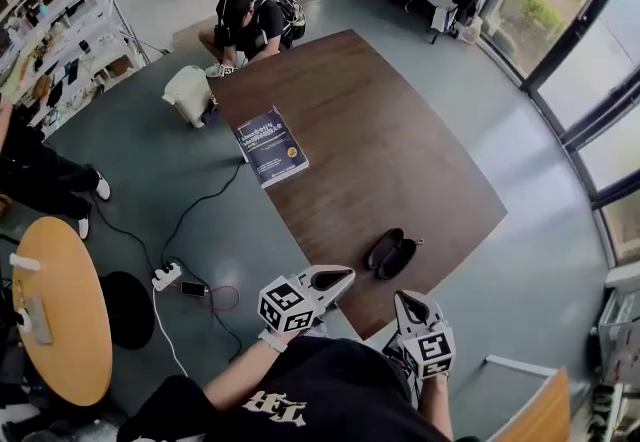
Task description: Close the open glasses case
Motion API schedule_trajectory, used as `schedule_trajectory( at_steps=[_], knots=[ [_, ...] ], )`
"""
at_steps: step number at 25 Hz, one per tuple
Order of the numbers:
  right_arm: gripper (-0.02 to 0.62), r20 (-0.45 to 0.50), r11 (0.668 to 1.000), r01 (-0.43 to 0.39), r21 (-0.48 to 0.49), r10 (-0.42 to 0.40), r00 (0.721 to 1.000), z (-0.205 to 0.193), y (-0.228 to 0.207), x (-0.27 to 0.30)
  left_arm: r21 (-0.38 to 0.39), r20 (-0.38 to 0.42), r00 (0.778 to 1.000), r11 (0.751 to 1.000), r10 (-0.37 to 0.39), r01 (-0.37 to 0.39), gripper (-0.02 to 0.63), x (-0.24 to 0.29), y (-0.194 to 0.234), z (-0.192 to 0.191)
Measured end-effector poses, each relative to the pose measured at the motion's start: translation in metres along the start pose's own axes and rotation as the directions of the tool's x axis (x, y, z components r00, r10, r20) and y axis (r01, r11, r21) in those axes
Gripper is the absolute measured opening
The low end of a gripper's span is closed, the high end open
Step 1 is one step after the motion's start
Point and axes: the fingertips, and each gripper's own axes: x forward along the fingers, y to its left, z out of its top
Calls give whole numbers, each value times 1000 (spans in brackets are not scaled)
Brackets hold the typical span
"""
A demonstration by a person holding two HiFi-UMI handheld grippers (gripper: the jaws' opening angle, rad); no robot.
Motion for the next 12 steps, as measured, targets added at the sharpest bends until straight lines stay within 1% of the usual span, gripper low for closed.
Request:
schedule_trajectory(
  at_steps=[4, 8, 12],
  knots=[
    [-14, -29, 1000, 8, 2, -8, 1000, -5, 0, 6, -8, -8, 1000, 1000, -16, 16, 6, 4, 11, 0],
    [-14, -49, 1000, 23, 1, -23, 999, -11, -3, 7, -10, -28, 998, 999, -48, 48, 6, 11, 15, -1],
    [-14, -44, 999, 39, -9, -39, 998, -12, -6, 8, -9, -38, 998, 999, -50, 50, 6, 17, 21, -2]
  ],
)
